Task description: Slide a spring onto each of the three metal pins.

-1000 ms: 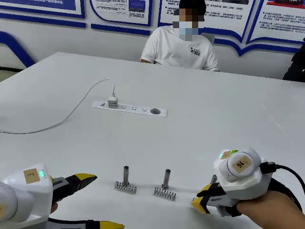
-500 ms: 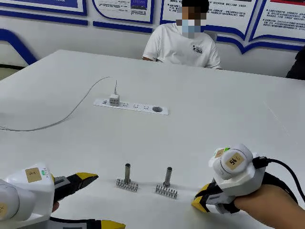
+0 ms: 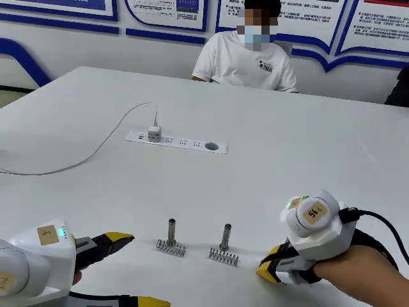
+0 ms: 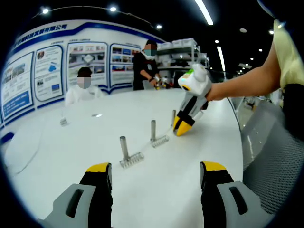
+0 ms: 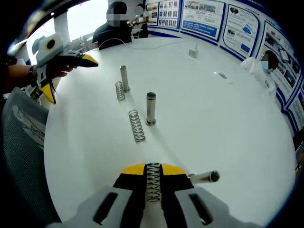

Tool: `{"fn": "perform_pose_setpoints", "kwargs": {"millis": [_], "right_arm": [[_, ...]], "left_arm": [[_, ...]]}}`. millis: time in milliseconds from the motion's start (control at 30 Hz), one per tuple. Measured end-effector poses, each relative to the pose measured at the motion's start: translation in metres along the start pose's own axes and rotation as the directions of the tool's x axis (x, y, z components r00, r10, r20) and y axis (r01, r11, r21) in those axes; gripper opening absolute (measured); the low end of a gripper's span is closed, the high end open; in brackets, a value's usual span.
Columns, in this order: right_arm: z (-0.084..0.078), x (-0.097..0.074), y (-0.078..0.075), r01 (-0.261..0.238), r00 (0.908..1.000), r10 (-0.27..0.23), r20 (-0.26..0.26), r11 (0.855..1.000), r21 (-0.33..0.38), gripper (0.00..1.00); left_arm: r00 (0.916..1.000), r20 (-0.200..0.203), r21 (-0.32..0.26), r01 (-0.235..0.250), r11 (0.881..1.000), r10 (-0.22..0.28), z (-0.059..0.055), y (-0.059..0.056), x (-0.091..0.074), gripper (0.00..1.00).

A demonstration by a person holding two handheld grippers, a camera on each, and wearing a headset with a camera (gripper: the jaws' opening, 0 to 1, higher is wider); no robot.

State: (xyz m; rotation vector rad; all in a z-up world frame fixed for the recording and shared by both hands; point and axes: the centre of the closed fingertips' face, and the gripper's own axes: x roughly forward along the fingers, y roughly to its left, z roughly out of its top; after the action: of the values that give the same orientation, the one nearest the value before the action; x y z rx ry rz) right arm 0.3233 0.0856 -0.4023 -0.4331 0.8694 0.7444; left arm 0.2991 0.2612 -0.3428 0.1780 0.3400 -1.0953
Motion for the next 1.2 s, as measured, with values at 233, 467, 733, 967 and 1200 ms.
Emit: {"fn": "perform_pose_setpoints", "kwargs": {"millis": [233,467,733,967,1200], "right_arm": [[0.008,-0.01,-0.002,0.02,0.999,-0.02,0.039,1.0,0.005,0.12],[0.01,-0.018,-0.003,0.034,0.9976,-0.035,0.059,0.999,0.012,0.12],[0.011,-0.025,-0.005,0.05,0.9957,-0.052,0.077,0.998,0.03,0.12],[0.01,-0.031,-0.006,0.061,0.9938,-0.064,0.09,0.997,0.042,0.12],[0.009,-0.04,-0.008,0.077,0.9896,-0.084,0.117,0.995,0.069,0.12]], "left_arm": [[1.0,-0.001,0.004,0.006,1.0,-0.006,0.001,-0.002,0.001,0.77],[0.9999,0.002,0.008,0.012,1.0,-0.012,0.002,-0.003,0.003,0.77],[0.9999,0.004,0.01,0.013,1.0,-0.013,0.002,-0.004,0.003,0.77],[0.9998,0.004,0.013,0.018,1.0,-0.018,0.004,-0.004,0.003,0.77],[0.9997,0.008,0.018,0.021,1.0,-0.021,0.006,-0.005,0.003,0.77]]}}
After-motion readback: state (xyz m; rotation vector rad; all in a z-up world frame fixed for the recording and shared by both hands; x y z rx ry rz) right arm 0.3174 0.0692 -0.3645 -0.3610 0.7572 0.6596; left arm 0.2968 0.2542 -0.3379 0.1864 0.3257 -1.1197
